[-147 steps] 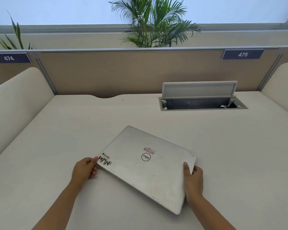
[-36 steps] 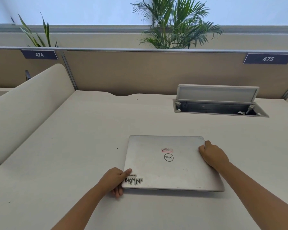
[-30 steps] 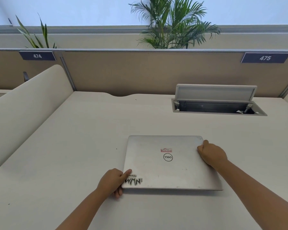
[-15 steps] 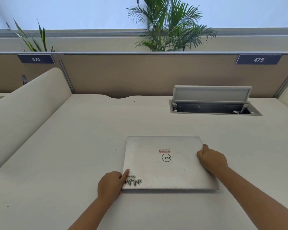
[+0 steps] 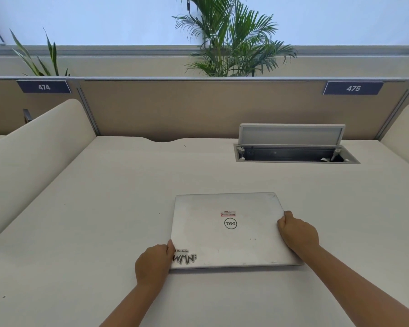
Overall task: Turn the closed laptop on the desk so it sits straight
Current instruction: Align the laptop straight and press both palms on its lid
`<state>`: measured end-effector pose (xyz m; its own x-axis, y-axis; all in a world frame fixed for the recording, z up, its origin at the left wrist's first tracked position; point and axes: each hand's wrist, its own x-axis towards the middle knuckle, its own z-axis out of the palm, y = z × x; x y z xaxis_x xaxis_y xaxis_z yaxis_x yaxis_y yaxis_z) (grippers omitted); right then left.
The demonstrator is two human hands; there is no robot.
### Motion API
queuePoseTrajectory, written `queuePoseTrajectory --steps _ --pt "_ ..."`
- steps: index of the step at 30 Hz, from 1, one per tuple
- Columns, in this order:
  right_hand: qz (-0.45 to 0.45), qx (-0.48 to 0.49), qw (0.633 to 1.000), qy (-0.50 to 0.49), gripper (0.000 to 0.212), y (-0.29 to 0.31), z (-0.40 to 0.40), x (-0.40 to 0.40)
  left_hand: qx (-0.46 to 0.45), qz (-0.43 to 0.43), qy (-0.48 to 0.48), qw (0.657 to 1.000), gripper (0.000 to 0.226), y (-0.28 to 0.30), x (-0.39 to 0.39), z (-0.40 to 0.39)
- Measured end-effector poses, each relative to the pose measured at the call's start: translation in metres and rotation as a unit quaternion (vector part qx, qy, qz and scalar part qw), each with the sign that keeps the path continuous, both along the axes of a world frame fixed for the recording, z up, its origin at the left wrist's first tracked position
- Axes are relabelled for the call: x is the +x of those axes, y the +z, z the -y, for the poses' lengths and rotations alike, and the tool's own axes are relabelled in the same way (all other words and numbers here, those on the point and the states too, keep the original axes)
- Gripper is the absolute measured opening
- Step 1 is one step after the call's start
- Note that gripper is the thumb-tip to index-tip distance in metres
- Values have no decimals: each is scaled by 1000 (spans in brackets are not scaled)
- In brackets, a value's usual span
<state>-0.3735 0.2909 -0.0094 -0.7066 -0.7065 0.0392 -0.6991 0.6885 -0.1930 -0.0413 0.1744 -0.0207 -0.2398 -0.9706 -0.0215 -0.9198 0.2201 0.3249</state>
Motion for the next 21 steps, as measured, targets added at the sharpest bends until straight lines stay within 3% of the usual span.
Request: queuePoseTrajectory --steps 9,21 --pt "10 -9 1000 -10 30 -1 -1 4 15 -26 26 999 55 0 -1 11" --pt "22 -28 999 -11 27 -3 -2 2 14 12 -2 1000 51 4 0 5"
